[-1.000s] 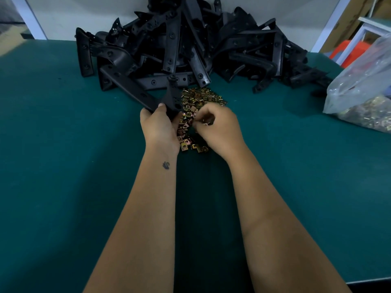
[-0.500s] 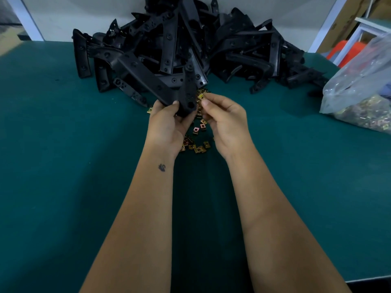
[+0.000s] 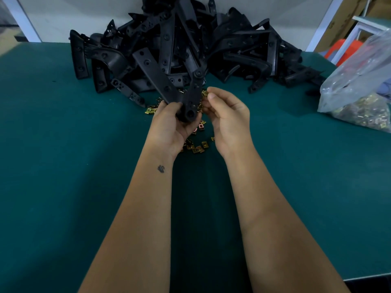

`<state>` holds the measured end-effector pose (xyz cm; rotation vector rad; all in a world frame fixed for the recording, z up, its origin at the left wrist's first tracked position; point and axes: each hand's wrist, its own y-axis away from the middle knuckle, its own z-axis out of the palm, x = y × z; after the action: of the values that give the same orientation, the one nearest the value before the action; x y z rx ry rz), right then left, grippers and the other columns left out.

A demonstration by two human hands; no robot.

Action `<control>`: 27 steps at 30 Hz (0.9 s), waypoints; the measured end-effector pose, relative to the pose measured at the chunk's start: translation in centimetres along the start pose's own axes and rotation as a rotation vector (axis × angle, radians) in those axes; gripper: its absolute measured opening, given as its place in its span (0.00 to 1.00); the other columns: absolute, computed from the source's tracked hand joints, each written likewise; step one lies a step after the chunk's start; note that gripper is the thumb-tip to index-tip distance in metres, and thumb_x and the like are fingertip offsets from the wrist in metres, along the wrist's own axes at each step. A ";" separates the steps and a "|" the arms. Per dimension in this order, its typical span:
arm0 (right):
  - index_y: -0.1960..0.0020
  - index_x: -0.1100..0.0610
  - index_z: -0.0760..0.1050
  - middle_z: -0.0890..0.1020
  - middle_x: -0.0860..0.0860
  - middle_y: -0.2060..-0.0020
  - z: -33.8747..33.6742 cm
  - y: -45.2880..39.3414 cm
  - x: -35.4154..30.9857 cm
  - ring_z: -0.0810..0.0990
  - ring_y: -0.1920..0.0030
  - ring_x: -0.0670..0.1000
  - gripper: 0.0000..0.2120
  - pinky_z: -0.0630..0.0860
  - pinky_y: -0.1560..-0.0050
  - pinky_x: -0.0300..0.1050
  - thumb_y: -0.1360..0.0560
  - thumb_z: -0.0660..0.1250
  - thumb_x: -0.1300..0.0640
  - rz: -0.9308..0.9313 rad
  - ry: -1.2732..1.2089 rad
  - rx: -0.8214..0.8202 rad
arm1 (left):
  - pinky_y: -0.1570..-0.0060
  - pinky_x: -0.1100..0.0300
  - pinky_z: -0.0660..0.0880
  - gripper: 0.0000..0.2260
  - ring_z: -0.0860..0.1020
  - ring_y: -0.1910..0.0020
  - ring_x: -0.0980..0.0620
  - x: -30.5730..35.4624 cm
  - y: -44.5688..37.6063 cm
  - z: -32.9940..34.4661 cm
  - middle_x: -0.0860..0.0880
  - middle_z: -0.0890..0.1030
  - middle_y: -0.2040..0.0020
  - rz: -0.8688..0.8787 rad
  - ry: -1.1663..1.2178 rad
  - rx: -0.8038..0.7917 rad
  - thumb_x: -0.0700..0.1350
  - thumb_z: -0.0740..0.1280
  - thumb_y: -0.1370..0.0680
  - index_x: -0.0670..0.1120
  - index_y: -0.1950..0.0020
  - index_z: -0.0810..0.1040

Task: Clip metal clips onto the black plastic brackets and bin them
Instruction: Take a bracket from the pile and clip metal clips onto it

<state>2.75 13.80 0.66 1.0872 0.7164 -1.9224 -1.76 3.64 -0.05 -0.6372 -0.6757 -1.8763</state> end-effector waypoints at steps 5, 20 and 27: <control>0.53 0.60 0.80 0.81 0.55 0.58 -0.1 -0.1 0.2 0.78 0.52 0.54 0.09 0.76 0.48 0.44 0.26 0.67 0.72 -0.052 0.030 0.017 | 0.65 0.61 0.78 0.06 0.81 0.59 0.52 -0.1 0.2 0.0 0.45 0.81 0.50 0.003 -0.004 -0.010 0.43 0.66 0.19 0.43 0.44 0.73; 0.53 0.61 0.79 0.82 0.56 0.59 -0.1 0.0 -0.2 0.80 0.59 0.50 0.07 0.78 0.55 0.40 0.25 0.68 0.71 -0.002 -0.027 0.032 | 0.62 0.60 0.79 0.06 0.83 0.57 0.54 -0.2 0.2 -0.1 0.49 0.83 0.53 0.017 -0.072 -0.058 0.42 0.70 0.22 0.45 0.46 0.75; 0.55 0.60 0.79 0.82 0.54 0.61 -0.1 0.1 -0.2 0.79 0.59 0.50 0.07 0.78 0.54 0.40 0.25 0.67 0.70 0.035 -0.045 0.048 | 0.61 0.60 0.79 0.07 0.81 0.54 0.51 -0.2 0.2 -0.2 0.48 0.82 0.51 0.021 -0.093 -0.074 0.40 0.70 0.22 0.45 0.47 0.74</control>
<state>2.91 13.93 0.80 1.0754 0.6256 -1.9367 -1.50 3.58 -0.30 -0.7803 -0.6591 -1.8677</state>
